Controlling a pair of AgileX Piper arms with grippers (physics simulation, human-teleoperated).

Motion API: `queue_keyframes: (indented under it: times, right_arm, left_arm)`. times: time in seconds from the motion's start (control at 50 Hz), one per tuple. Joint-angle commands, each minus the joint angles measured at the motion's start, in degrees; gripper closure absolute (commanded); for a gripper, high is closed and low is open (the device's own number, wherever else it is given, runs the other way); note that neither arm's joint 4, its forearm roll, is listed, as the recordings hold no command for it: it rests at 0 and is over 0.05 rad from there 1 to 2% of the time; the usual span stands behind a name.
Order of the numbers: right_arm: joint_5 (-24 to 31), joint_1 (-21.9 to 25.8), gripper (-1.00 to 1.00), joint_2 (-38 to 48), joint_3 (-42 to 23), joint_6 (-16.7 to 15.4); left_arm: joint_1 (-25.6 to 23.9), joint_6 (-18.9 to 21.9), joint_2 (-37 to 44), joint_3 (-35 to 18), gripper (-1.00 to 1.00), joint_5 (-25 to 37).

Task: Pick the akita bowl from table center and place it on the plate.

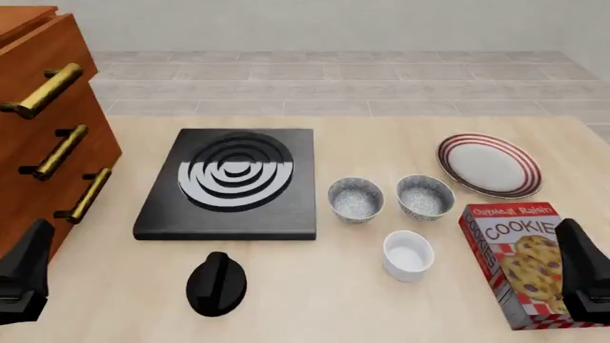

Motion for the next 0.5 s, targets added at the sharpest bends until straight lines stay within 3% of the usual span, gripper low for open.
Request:
queue_keyframes:
  times: [0.02, 0.16, 0.28, 0.5]
  right_arm:
    - [0.3, 0.3, -1.0, 0.2, -0.4, 0.3]
    - [1.2, 0.3, -1.0, 0.3, -2.1, 2.3]
    - [3.1, 0.8, -1.0, 0.1, -3.9, 0.3]
    - [8.5, 2.2, -1.0, 1.5, -10.1, 0.6]
  left_arm:
    - [0.0, 0.0, 0.0, 0.0, -1.0, 0.0]
    - [0.0, 0.0, 0.0, 0.0, -1.0, 0.0]
    - [0.0, 0.0, 0.0, 0.0, -1.0, 0.0]
    - [0.0, 0.0, 0.0, 0.0, -1.0, 0.0]
